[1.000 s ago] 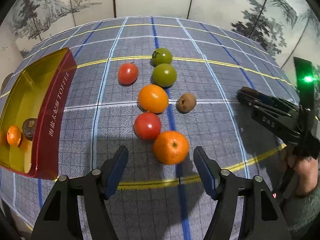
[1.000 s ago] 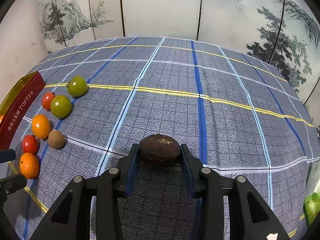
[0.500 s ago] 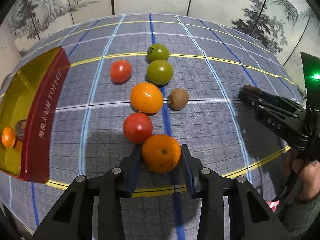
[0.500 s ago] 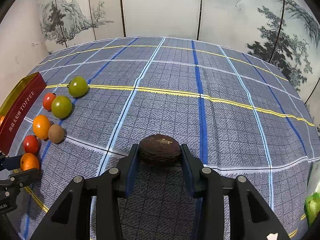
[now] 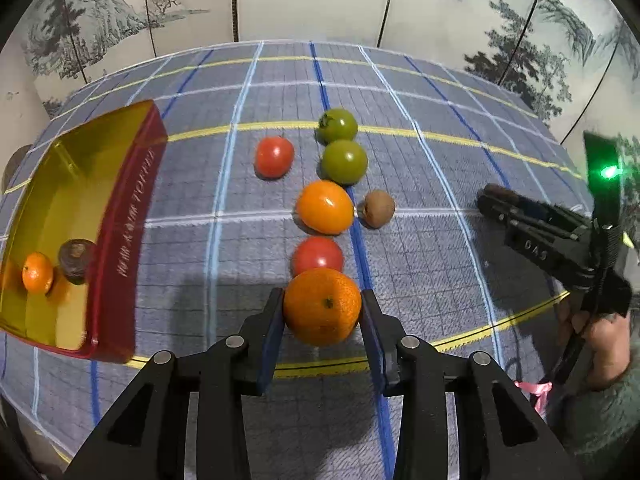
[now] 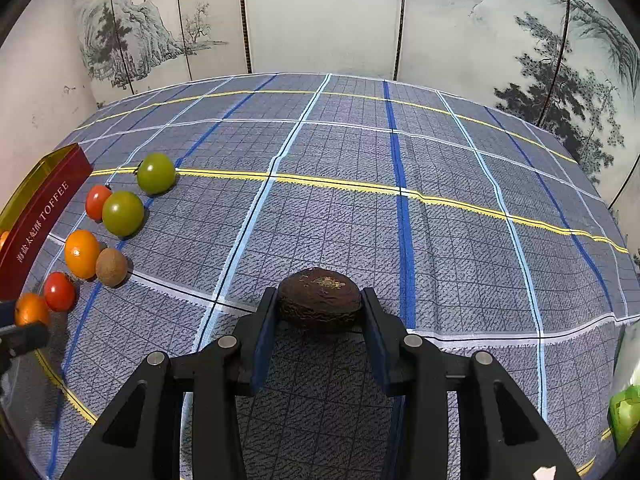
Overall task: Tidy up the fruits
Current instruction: 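Carry the tangerine with the left gripper into the gold tray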
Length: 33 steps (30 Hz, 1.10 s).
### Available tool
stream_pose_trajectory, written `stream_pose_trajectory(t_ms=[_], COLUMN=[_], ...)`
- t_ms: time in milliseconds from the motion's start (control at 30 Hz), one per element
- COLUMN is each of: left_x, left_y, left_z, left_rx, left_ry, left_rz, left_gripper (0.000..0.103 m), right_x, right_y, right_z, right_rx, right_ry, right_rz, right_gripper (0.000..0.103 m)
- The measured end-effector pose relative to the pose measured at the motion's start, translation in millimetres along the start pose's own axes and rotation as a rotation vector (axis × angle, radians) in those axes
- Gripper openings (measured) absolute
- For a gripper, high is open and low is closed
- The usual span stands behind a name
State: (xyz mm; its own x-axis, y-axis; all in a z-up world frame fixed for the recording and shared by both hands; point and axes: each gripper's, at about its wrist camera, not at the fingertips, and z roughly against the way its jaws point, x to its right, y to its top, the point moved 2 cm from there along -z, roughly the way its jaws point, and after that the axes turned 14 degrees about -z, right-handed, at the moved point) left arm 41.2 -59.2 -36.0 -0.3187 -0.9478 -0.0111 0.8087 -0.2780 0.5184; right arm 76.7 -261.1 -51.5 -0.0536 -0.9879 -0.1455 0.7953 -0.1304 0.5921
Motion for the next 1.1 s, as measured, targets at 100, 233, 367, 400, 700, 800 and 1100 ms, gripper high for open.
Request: stream_pose_trajectory(t_ms=[100,233,367,400,700,800,1100], left_x=[-11.5,-32.7,-63.7,-71.5,-156.5,-175.1,-187.9], left_y=[2.0,3.6,1.9,0.8,-21.5,-32.3,-49.9], left_z=[13.9,31.6,48.0,51.1,62.7,60.3,36.3], left_rx=[0.029,0.062,0.088,0.091,0.074,0.053,-0.027], left_ry=[0.003,0.037,0.084,0.098,0.216,0.211,0.192], left_rz=[0.014,0.027,0.058,0.066,0.191,0.218,0.184], left_gripper=[0.038,0.038,0.038,0.038,0.038,0.038,0.038], right_x=[0.0,0.0,0.0,0.0,0.1,0.1,0.1], right_y=[0.0,0.0,0.0,0.0,0.0,0.1,0.3], right_z=[0.0,0.0,0.1,0.1,0.1,0.1,0.0], right_rx=[0.0,0.0,0.0,0.0,0.0,-0.001,-0.001], right_ry=[0.0,0.0,0.0,0.0,0.0,0.0,0.001], right_rz=[0.0,0.0,0.0,0.0,0.0,0.0,0.0], right_gripper=[0.038,0.038,0.038,0.038,0.038,0.038,0.038])
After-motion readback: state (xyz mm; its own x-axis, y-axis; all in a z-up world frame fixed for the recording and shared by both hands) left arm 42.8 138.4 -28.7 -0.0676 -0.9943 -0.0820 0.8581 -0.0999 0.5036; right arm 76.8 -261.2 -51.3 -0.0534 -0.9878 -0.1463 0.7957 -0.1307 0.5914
